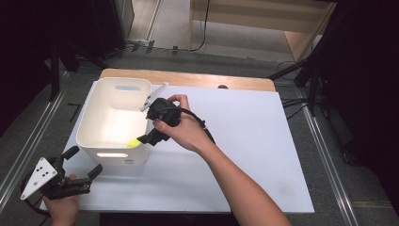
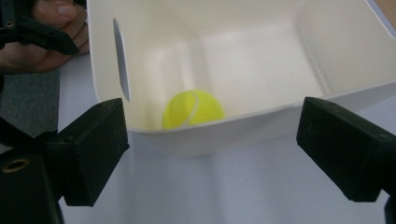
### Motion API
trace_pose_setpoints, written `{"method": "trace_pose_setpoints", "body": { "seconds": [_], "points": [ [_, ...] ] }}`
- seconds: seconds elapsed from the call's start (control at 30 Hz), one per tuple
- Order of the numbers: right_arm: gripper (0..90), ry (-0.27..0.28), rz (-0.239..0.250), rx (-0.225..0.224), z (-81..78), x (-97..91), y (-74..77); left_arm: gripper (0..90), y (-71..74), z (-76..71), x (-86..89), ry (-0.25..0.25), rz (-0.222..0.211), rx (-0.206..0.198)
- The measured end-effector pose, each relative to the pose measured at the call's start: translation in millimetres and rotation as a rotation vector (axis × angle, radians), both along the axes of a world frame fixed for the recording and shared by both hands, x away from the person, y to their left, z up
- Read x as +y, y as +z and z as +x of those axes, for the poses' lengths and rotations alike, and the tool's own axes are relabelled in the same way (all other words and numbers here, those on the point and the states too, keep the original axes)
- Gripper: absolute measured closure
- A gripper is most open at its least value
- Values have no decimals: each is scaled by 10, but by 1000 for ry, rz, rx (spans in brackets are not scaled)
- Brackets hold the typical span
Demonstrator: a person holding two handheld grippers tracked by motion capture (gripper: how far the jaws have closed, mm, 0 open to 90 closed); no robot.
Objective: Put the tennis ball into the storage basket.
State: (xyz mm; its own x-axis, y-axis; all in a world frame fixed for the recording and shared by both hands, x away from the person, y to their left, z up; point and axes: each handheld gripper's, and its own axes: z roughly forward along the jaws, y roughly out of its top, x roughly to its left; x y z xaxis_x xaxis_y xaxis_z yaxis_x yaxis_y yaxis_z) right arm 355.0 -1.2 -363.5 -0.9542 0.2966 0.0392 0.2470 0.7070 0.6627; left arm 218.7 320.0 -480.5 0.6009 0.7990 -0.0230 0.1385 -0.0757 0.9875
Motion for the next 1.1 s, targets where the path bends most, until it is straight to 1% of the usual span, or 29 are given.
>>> {"method": "trace_pose_setpoints", "body": {
  "seconds": [0.1, 0.13, 0.17, 0.2, 0.3, 0.4, 0.57, 0.6, 0.67, 0.83, 1.1],
  "points": [
    [74, -16, 6, -3, -21, -70, -23, 0, -1, 3, -4, -2, 0, 1],
    [58, -25, 12, -2, -30, -94, -32, 0, -1, 4, -3, -5, 4, 0],
    [23, -24, 13, 3, -39, -123, -46, 0, -2, 3, -6, -6, 2, 0],
    [15, -32, 12, 4, -47, -144, -57, 0, -2, 3, -6, -6, 2, -1],
    [15, -39, 17, 1, -58, -209, -89, 0, -1, 3, -3, -4, 1, 1],
    [15, -60, 27, 1, -82, -291, -130, 0, -2, 3, -6, -5, 2, 1],
    [15, -71, 30, 2, -121, -402, -227, 0, -1, 3, -5, -6, 6, 3],
    [14, -69, 36, -5, -127, -422, -251, 0, -1, 3, -5, -6, 6, 3],
    [8, -72, 43, -1, -149, -470, -293, 0, -1, 3, -5, -5, 5, 3],
    [0, -114, 55, 0, -214, -614, -389, 0, -2, 4, -11, -3, 7, 4],
    [0, -172, 102, 6, -278, -883, -513, 0, -3, 4, -21, -2, 8, 5]
  ]
}}
